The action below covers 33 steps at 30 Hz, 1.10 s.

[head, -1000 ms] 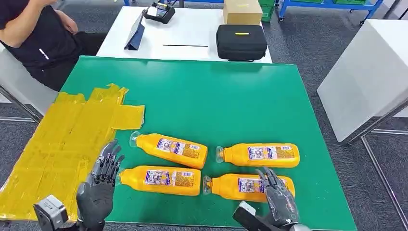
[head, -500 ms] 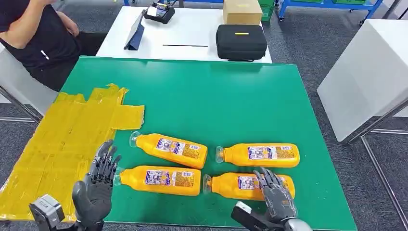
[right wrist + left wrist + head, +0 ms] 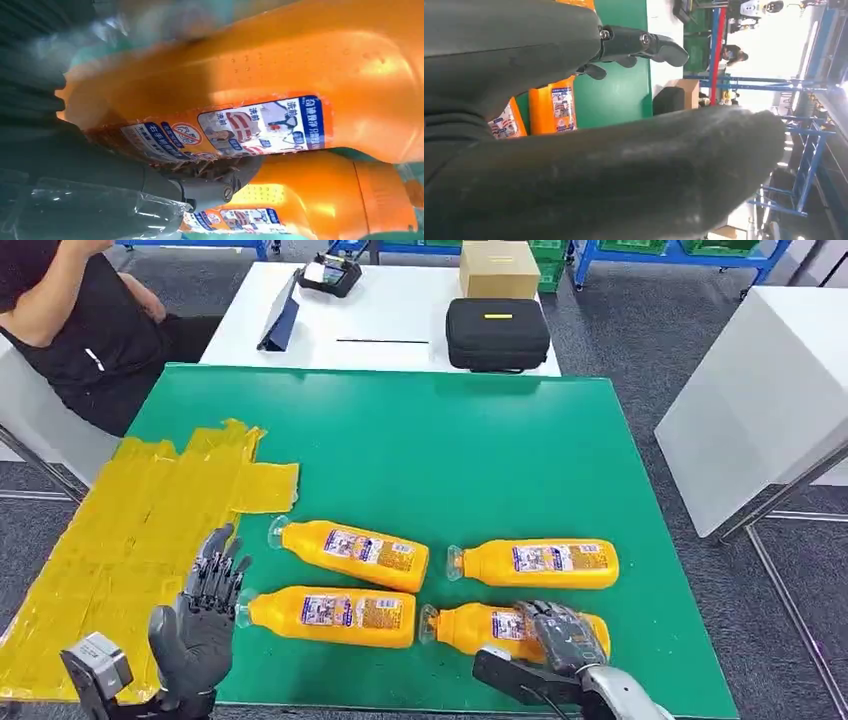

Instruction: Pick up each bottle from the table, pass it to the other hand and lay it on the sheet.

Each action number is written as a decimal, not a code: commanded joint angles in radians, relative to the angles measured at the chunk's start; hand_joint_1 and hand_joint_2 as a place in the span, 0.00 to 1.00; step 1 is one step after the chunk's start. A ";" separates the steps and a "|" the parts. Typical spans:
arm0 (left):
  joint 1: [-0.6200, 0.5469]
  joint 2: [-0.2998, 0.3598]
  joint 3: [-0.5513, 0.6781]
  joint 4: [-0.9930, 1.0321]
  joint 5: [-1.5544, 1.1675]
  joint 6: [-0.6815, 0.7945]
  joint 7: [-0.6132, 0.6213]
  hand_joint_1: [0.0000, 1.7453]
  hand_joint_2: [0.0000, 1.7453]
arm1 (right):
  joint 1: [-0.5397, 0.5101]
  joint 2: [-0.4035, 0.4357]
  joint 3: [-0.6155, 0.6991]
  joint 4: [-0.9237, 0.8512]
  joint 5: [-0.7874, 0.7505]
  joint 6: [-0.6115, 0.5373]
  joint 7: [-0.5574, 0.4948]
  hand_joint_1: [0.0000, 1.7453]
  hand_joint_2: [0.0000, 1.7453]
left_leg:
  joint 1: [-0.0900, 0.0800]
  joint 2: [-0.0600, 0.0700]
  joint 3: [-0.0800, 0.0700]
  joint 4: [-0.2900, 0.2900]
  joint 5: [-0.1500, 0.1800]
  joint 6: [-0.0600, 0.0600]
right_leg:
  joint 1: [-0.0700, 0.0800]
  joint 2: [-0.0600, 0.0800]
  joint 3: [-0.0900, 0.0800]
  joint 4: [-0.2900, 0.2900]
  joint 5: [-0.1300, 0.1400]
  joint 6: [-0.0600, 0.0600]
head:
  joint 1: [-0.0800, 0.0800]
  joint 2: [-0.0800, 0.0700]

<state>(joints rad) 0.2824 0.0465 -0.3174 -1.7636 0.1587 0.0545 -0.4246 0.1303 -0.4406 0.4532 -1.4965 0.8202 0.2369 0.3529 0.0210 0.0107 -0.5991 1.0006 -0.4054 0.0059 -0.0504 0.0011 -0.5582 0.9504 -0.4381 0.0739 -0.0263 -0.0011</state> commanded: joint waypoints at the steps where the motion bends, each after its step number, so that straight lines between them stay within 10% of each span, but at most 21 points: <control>1: -0.027 -0.031 0.056 0.047 -0.006 -0.013 0.015 0.00 0.00 | 0.104 -0.038 0.079 -0.015 -0.030 0.149 0.098 1.00 1.00 | 0.001 -0.007 0.000 0.000 -0.001 -0.001 | 0.002 -0.007 0.003 -0.001 -0.002 -0.007 | 0.000 0.000; 19: 0.098 -0.120 0.200 -0.066 -0.035 -0.111 0.070 0.00 0.00 | 0.274 0.226 -0.393 -0.351 -0.218 -0.040 -0.089 1.00 1.00 | 0.000 -0.003 -0.004 0.000 -0.004 0.001 | 0.001 -0.001 0.009 0.001 -0.004 -0.004 | 0.000 0.000; 27: 0.090 -0.159 0.224 -0.023 0.085 -0.202 0.051 0.00 0.00 | 0.458 0.340 -0.588 -0.610 -0.469 -0.352 -0.501 1.00 1.00 | -0.002 -0.009 -0.010 0.002 -0.004 0.001 | -0.002 -0.006 -0.004 0.003 -0.007 -0.002 | 0.000 0.000; 28: 0.081 -0.147 0.206 -0.006 0.083 -0.193 0.059 0.00 1.00 | 0.454 0.357 -0.548 -0.624 -0.499 -0.343 -0.537 1.00 1.00 | -0.002 -0.009 -0.010 0.000 -0.003 0.001 | -0.002 -0.006 -0.004 0.001 -0.006 -0.001 | 0.000 0.000; 33: -0.008 -0.055 0.043 0.071 0.153 -0.162 0.057 0.00 1.00 | 0.267 0.314 -0.284 -0.466 -0.559 -0.438 -0.537 1.00 1.00 | -0.001 -0.003 -0.007 -0.003 -0.003 0.000 | 0.000 0.001 0.005 -0.002 -0.002 -0.005 | -0.001 0.000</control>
<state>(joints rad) 0.3811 -0.0935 -0.1232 -1.8288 0.2509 -0.1388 -0.3719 0.5276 -0.1782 -0.0459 -2.0244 0.3266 -0.1186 -0.1770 0.0191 0.0064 -0.6120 1.0006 -0.4078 0.0068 -0.0524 -0.0006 -0.5574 0.9510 -0.4402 0.0776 -0.0271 -0.0011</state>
